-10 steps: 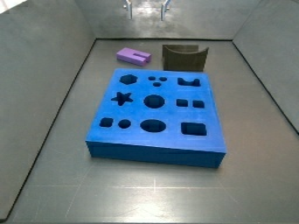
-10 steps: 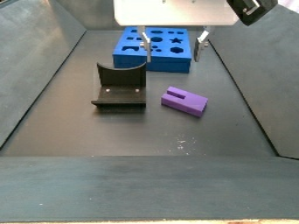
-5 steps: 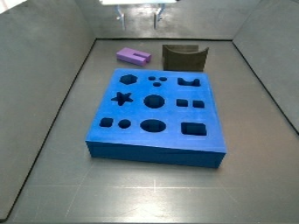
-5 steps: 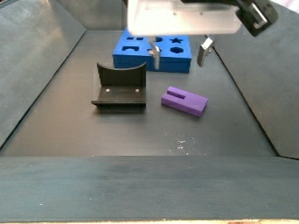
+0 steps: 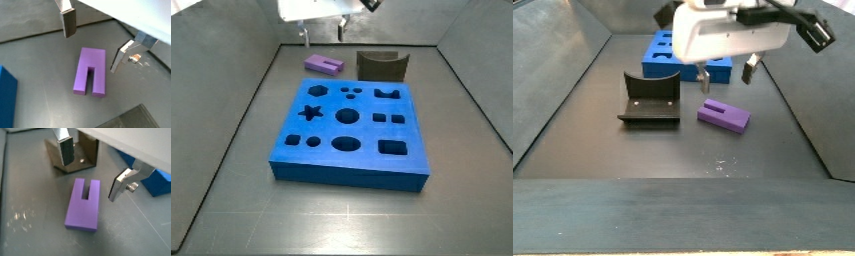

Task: Pick up the double-square object. Move up. Rotate the double-square object. Place the double-square object on the fixture. Regrasp the double-square object. Move to above the board. Insert the double-square object.
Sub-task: Pick up the double-square object.

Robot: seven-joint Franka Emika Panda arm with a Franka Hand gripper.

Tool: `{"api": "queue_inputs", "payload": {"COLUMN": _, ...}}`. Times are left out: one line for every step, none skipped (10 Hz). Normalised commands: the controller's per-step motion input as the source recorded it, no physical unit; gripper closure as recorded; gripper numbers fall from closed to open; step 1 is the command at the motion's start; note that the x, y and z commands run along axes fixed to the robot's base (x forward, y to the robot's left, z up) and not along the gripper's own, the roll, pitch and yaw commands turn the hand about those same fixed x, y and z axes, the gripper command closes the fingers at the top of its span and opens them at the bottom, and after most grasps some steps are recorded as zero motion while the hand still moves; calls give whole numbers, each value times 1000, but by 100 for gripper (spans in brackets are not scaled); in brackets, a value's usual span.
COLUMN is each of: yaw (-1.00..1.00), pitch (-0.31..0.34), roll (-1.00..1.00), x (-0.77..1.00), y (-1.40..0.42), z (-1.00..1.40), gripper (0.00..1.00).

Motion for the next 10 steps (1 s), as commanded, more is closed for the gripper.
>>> {"api": "queue_inputs", "payload": {"yaw": 651, "pitch": 0, "roll": 46, "x": 31, "y": 0, "z": -280, "gripper": 0}}
{"api": "queue_inputs", "payload": {"yaw": 597, "pitch": 0, "roll": 51, "x": 17, "y": 0, "z": -320, "gripper": 0}}
{"api": "queue_inputs", "payload": {"yaw": 580, "pitch": 0, "roll": 49, "x": 0, "y": 31, "z": -351, "gripper": 0}}
{"api": "queue_inputs", "payload": {"yaw": 546, "pitch": -23, "roll": 51, "x": 0, "y": 31, "z": -371, "gripper": 0}}
{"api": "queue_inputs", "payload": {"yaw": 560, "pitch": 0, "roll": 37, "x": 0, "y": 23, "z": -380, "gripper": 0}}
{"api": "queue_inputs", "payload": {"yaw": 609, "pitch": 0, "roll": 9, "x": 63, "y": 0, "z": -394, "gripper": 0}}
{"api": "queue_inputs", "payload": {"yaw": 626, "pitch": 0, "roll": 0, "x": 166, "y": 0, "z": -431, "gripper": 0}}
{"api": "queue_inputs", "payload": {"yaw": 580, "pitch": 0, "roll": 0, "x": 226, "y": 0, "z": -463, "gripper": 0}}
{"api": "queue_inputs", "payload": {"yaw": 517, "pitch": 0, "roll": 0, "x": 257, "y": 0, "z": -494, "gripper": 0}}
{"api": "queue_inputs", "payload": {"yaw": 460, "pitch": 0, "roll": 0, "x": 234, "y": 0, "z": -529, "gripper": 0}}
